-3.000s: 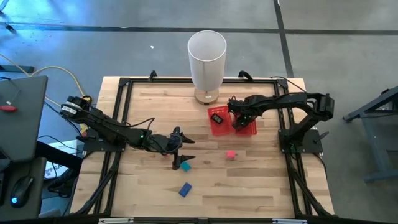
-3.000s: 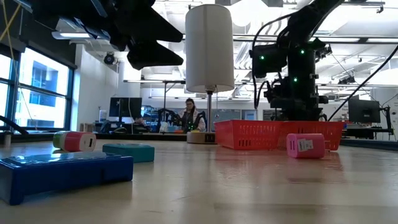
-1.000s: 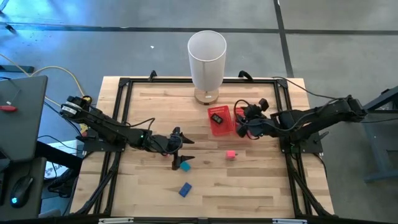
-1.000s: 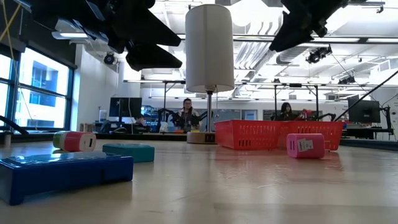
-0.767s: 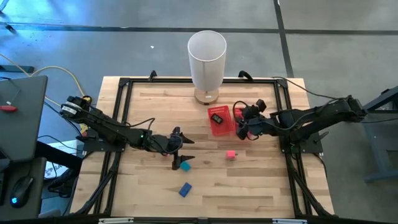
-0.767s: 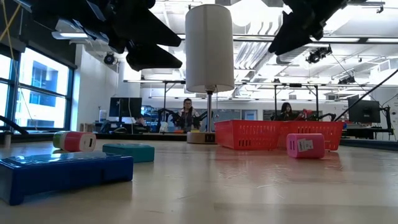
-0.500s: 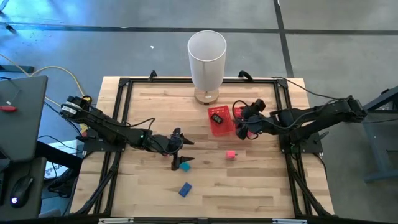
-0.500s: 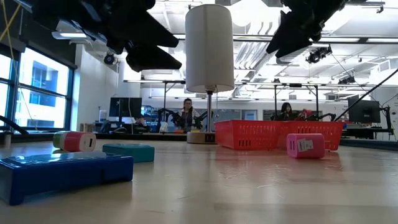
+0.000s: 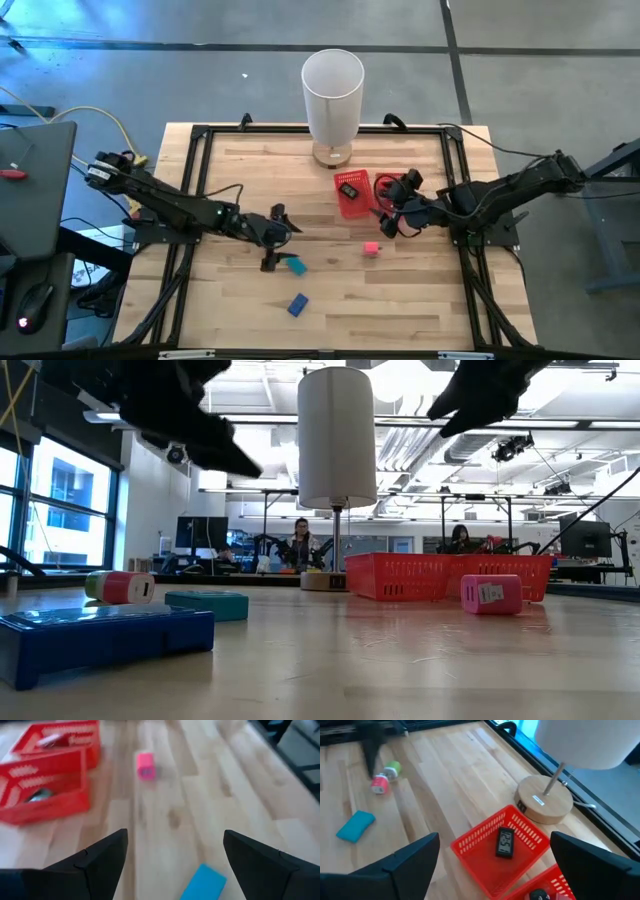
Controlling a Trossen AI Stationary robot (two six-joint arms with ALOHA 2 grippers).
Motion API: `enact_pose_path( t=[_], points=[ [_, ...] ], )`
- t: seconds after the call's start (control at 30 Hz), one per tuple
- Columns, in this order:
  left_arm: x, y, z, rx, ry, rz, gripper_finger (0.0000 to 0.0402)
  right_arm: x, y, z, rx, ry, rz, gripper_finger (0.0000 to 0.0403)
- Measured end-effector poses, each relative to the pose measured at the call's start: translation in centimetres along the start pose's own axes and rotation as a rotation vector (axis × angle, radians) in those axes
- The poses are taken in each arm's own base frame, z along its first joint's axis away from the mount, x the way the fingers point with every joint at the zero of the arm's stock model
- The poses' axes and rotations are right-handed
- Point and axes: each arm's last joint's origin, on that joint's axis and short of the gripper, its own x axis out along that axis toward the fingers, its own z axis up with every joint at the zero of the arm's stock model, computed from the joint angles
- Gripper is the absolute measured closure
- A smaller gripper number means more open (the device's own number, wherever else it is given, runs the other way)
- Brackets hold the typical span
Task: Pick & Place Office items
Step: Put the pink white charger adapter into the right red bin
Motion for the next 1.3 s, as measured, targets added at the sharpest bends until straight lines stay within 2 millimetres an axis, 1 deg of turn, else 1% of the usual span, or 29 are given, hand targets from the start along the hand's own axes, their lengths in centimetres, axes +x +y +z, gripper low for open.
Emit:
enact_pose_path(
  t=[0.1, 0.27, 0.43, 0.67, 0.87, 0.93, 1.07, 1.13, 1.3],
  points=[
    [-1.0, 0.6, -0.3, -0.005, 0.065, 0.025, 0.0082, 0.3, 0.3, -0.6, 0.008, -0.015, 0.015, 0.0033],
    [-1.8, 0.7, -0.6, -0.001, 0.081, 0.022, 0.0082, 1.5, 0.5, -2.4, 0.001, -0.037, 0.030, 0.0033],
    [-2.3, 1.2, -2.6, -0.012, 0.131, 0.043, 0.0082, 2.2, 0.4, -3.7, 0.012, -0.049, 0.038, 0.0033],
    [-3.4, 1.5, -4.5, -0.035, 0.069, 0.037, 0.0082, 1.8, 1.2, -3.8, 0.000, -0.067, 0.101, 0.0035],
    [-4.3, 1.9, -6.3, -0.069, 0.070, 0.044, 0.0082, 1.6, 1.4, -3.7, 0.003, -0.085, 0.120, 0.0035],
    [-4.6, 2.2, -7.3, -0.095, 0.091, 0.057, 0.0082, 1.6, 1.5, -3.7, 0.002, -0.084, 0.121, 0.0035],
    [-4.6, 2.7, -8.6, -0.158, 0.117, 0.085, 0.0082, 1.6, 1.5, -3.6, 0.008, -0.091, 0.125, 0.0035],
    [-4.5, 2.7, -8.8, -0.180, 0.120, 0.090, 0.0082, 1.6, 1.5, -3.6, 0.010, -0.093, 0.126, 0.0035],
    [-4.5, 2.6, -9.0, -0.165, 0.123, 0.085, 0.0082, 1.5, 1.6, -3.4, 0.020, -0.103, 0.132, 0.0035]
  ],
)
